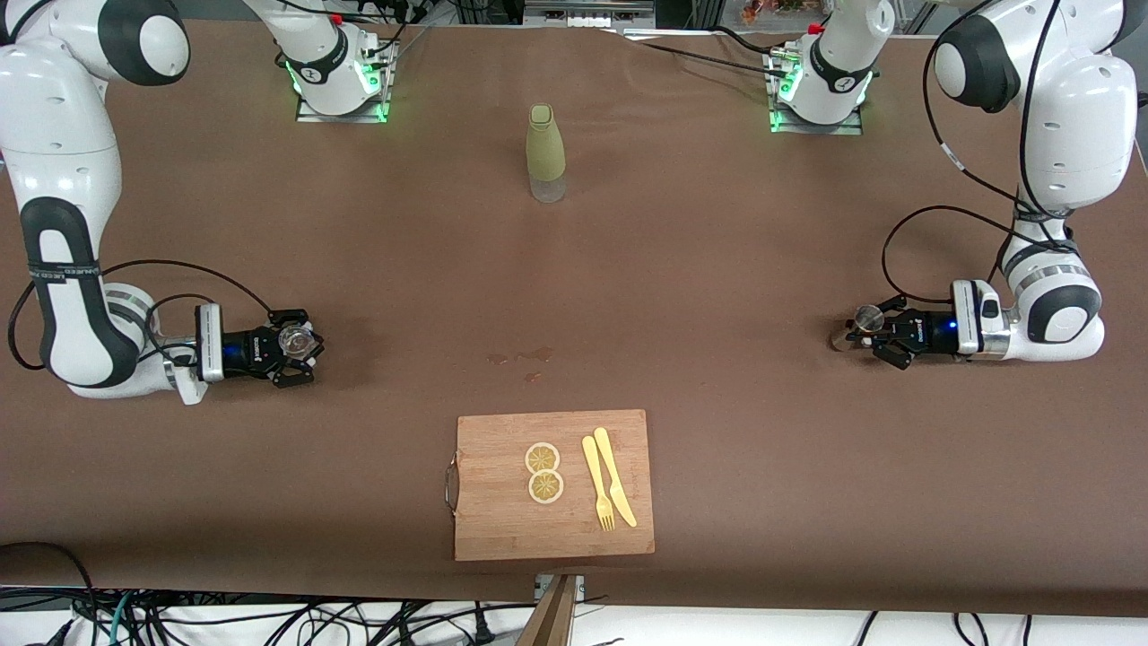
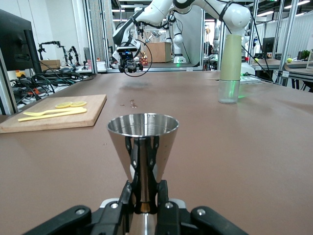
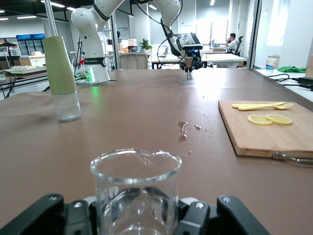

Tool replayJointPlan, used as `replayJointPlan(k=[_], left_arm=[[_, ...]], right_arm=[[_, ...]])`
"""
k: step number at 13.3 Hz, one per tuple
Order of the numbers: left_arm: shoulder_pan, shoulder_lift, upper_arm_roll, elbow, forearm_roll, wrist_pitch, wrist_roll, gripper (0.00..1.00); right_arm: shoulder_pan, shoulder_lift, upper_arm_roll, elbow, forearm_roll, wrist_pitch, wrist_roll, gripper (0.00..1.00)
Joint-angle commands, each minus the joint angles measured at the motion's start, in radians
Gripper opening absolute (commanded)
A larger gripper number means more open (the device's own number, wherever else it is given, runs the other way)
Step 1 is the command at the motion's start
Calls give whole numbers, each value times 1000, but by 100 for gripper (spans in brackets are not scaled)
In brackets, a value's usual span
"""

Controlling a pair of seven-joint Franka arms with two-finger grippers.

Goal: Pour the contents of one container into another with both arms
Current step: 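Lower the glass and jigger onto the table with both grippers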

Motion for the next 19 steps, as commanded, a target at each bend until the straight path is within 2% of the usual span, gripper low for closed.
replayJointPlan(k=[1, 3, 8, 9, 10, 11, 12, 15, 16, 17, 19], left_arm=[[22, 5, 4, 5, 40, -16, 118, 0], [33, 23, 4, 9, 52, -19, 141, 0], [40, 61, 4, 17, 54, -18, 199, 0], [40, 67, 4, 17, 54, -18, 200, 0], [42, 69, 4, 17, 54, -16, 200, 0], [43, 69, 4, 17, 54, -13, 198, 4], [45, 69, 4, 17, 54, -13, 197, 10], [45, 74, 4, 17, 54, -10, 196, 21], [45, 74, 5, 17, 54, -9, 196, 36], [45, 74, 7, 18, 54, -10, 198, 99], [48, 74, 7, 20, 54, -10, 195, 100]], right_arm=[[-13, 39, 16, -2, 35, 31, -40, 0], [-4, 72, 16, -5, 77, 75, -72, 0], [22, 103, 21, -28, 87, 160, -106, 0], [24, 103, 21, -31, 94, 160, -106, 2], [26, 105, 22, -31, 94, 160, -106, 27], [27, 103, 22, -33, 94, 157, -106, 90], [26, 102, 21, -33, 94, 154, -106, 100], [15, 89, 15, -31, 81, 145, -86, 100], [6, 85, 13, -31, 78, 140, -85, 100], [-2, 82, 1, -31, 66, 129, -81, 100], [-2, 56, -43, -28, 34, 86, -30, 100]])
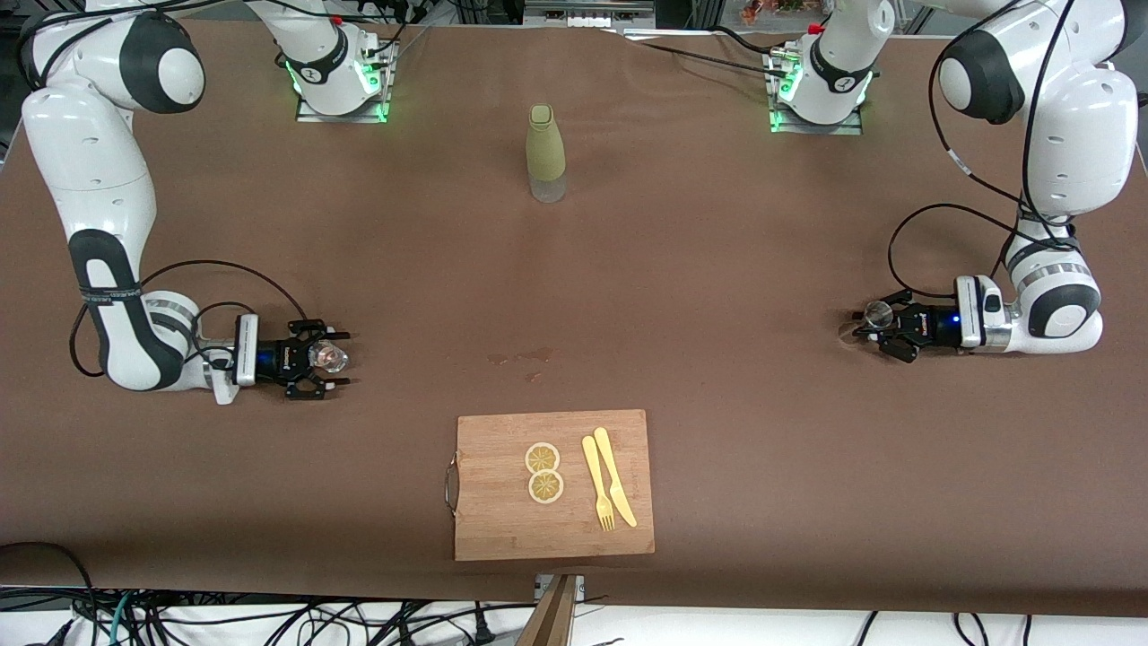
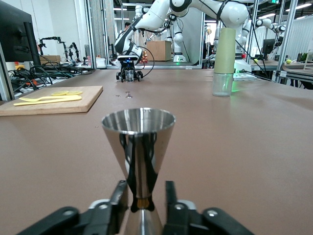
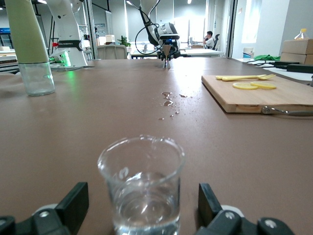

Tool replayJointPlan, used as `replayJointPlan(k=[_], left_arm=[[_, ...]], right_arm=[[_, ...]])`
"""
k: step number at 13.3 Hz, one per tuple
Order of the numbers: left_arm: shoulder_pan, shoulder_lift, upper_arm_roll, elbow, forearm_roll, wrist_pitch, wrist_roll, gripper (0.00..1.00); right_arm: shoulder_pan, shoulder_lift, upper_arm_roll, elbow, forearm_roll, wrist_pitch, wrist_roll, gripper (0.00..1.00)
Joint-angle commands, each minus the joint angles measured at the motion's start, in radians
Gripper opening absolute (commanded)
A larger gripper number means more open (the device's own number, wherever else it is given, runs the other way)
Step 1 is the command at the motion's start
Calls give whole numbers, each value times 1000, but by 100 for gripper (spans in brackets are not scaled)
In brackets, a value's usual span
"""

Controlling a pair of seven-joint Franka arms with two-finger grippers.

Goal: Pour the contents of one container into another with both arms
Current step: 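Lower the glass and jigger onto the table with both grippers, then open both grippers and draw them back from the glass and jigger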

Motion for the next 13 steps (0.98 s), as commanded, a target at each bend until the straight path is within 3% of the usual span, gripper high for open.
replayJointPlan(k=[1, 4, 7, 11, 13], left_arm=[[8, 17, 7, 13, 29, 1, 156, 100], [8, 13, 39, 94, 60, 1, 83, 100], [6, -9, 74, 207, 170, 1, -144, 100], [-23, -107, 91, 267, 328, -1, -648, 100], [-67, -225, 90, 280, 452, -1, -956, 100]], right_arm=[[-13, -63, -48, -19, -43, -44, 72, 100], [-13, -116, -115, -10, -78, -131, 208, 100], [-13, -217, -148, -10, -173, -161, 398, 100], [-11, -315, -180, 10, -203, -236, 694, 100], [-10, -384, -178, 13, -247, -264, 872, 100]])
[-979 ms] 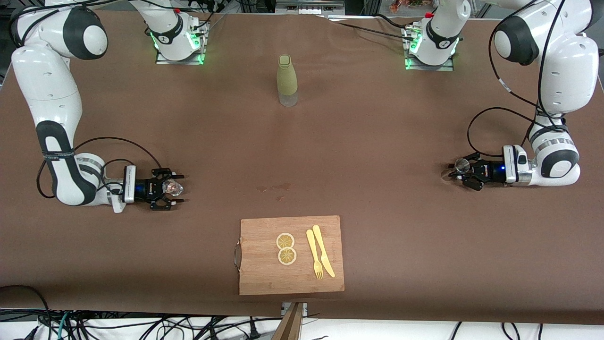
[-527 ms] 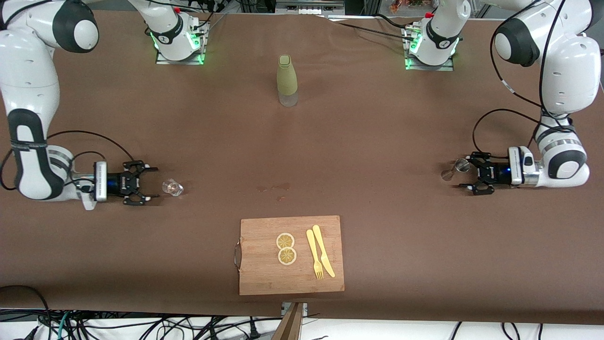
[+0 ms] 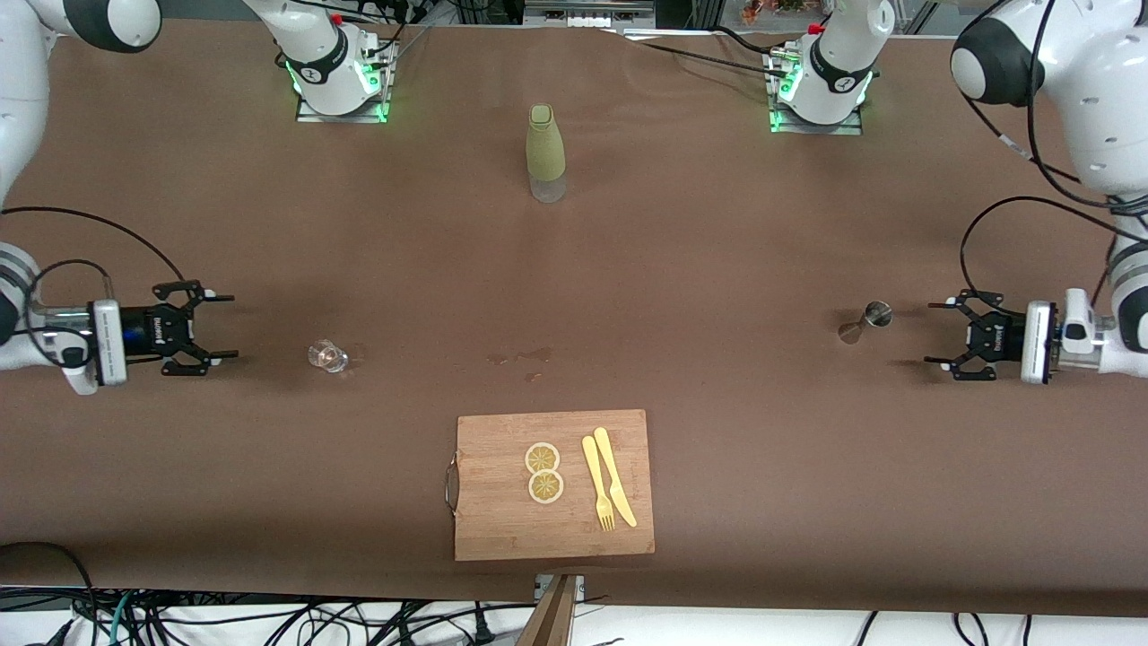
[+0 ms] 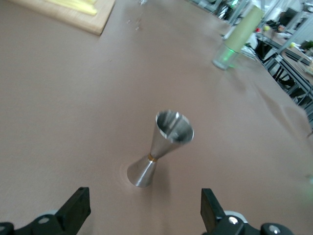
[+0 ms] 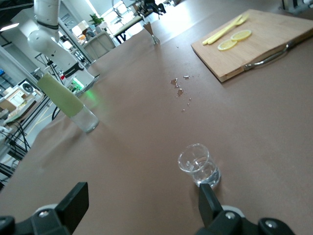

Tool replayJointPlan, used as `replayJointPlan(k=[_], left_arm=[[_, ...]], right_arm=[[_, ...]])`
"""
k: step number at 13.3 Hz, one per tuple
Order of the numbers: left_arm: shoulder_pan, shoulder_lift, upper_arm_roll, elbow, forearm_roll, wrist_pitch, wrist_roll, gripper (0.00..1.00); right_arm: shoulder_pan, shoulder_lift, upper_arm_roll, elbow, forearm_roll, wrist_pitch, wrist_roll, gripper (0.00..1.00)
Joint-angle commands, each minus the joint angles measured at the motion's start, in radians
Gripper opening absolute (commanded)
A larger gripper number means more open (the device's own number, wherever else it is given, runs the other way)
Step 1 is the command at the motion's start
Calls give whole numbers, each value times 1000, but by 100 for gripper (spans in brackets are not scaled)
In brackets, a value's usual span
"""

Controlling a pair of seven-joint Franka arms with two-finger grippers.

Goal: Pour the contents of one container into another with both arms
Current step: 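Open both grippers and draw them back from the glass and jigger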

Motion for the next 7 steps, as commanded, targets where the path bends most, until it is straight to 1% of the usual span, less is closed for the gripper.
replayJointPlan(k=[1, 2, 4, 7], left_arm=[[-71, -173, 4, -2, 170, -4, -392, 100], [-97, -222, 4, -2, 220, -4, -530, 100], [-132, -297, -9, 0, 318, -4, -751, 100], [-149, -397, -56, 0, 410, -10, -1029, 100]], right_arm=[[6, -93, -1, -9, -47, -30, 203, 100], [9, -124, -1, -9, -59, -30, 262, 100], [17, -176, 6, -7, -111, -29, 404, 100], [60, -273, 6, -7, -225, -27, 619, 100]])
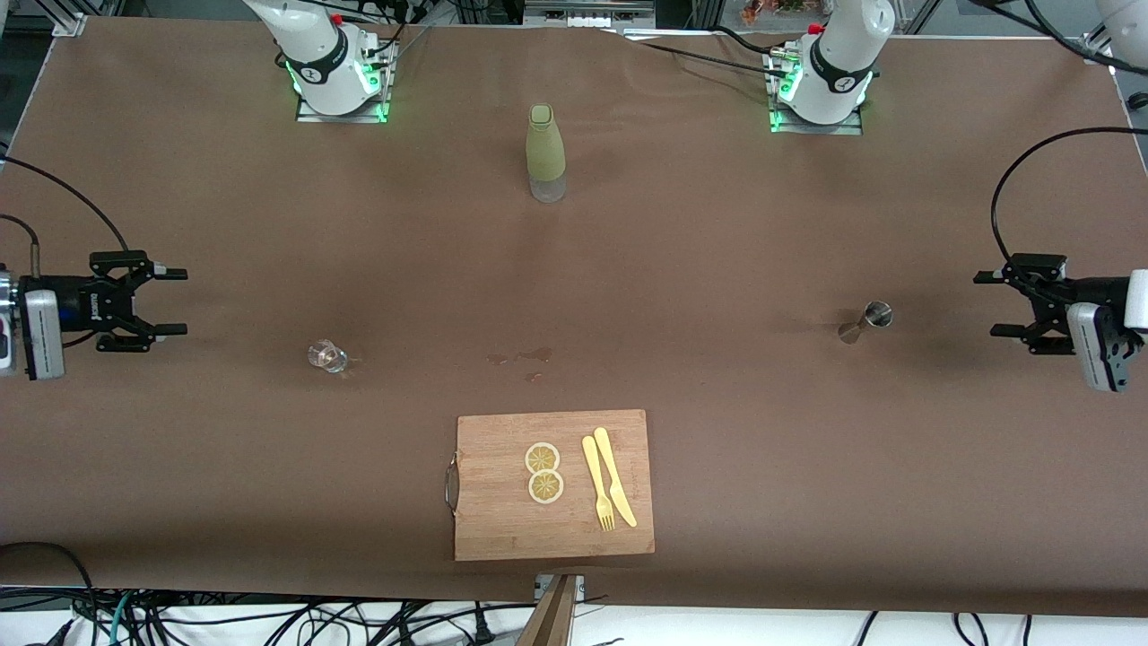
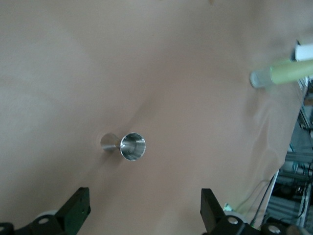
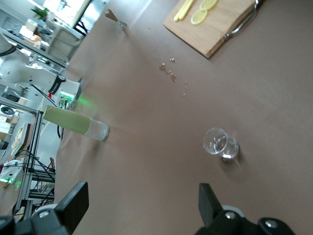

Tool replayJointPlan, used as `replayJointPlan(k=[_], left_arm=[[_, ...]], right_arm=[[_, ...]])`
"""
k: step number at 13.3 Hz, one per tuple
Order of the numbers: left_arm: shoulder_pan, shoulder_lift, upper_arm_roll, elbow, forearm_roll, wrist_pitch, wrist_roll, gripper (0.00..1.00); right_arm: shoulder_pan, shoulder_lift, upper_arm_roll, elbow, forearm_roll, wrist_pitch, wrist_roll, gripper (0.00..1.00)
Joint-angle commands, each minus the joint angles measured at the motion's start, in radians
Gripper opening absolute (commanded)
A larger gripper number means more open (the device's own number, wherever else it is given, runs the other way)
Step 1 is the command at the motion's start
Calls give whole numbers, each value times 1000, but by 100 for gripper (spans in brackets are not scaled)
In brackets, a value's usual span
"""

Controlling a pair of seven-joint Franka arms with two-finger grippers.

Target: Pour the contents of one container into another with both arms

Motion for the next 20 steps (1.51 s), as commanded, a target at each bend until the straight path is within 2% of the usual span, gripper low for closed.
replayJointPlan(k=[1, 4, 5, 8, 9, 12, 13, 15, 16, 17, 18, 20], left_arm=[[-19, -102, -67, -26, 113, -5, -256, 100], [-19, -200, -214, -26, 256, -25, -559, 100], [-19, -223, -257, -23, 320, -25, -607, 100], [-27, -279, -342, 3, 503, 4, -604, 100], [-25, -292, -362, 6, 524, 9, -606, 100], [-16, -317, -367, 49, 535, 18, -636, 100], [-16, -322, -371, 52, 538, 18, -714, 100], [-14, -343, -373, 55, 529, 15, -896, 100], [-13, -357, -371, 57, 525, 14, -964, 100], [-13, -372, -368, 55, 519, 10, -1025, 100], [-5, -380, -367, 51, 485, 4, -1073, 100], [-2, -386, -371, 50, 460, -17, -1109, 100]], right_arm=[[42, -100, 3, -16, -113, 2, 189, 100], [102, -168, 5, -17, -243, 6, 395, 100], [120, -185, 5, -16, -280, 6, 443, 100], [189, -250, 5, -20, -401, -6, 631, 100], [215, -273, 5, -20, -447, -20, 703, 100], [274, -346, 5, -71, -558, -12, 843, 100], [293, -387, 6, -112, -608, 3, 901, 100], [337, -493, 8, -256, -664, 118, 1051, 100], [349, -539, 8, -328, -667, 202, 1098, 100], [372, -565, 8, -376, -711, 256, 1115, 100], [386, -579, 8, -393, -768, 267, 1135, 100], [387, -582, 9, -384, -785, 267, 1213, 100]])
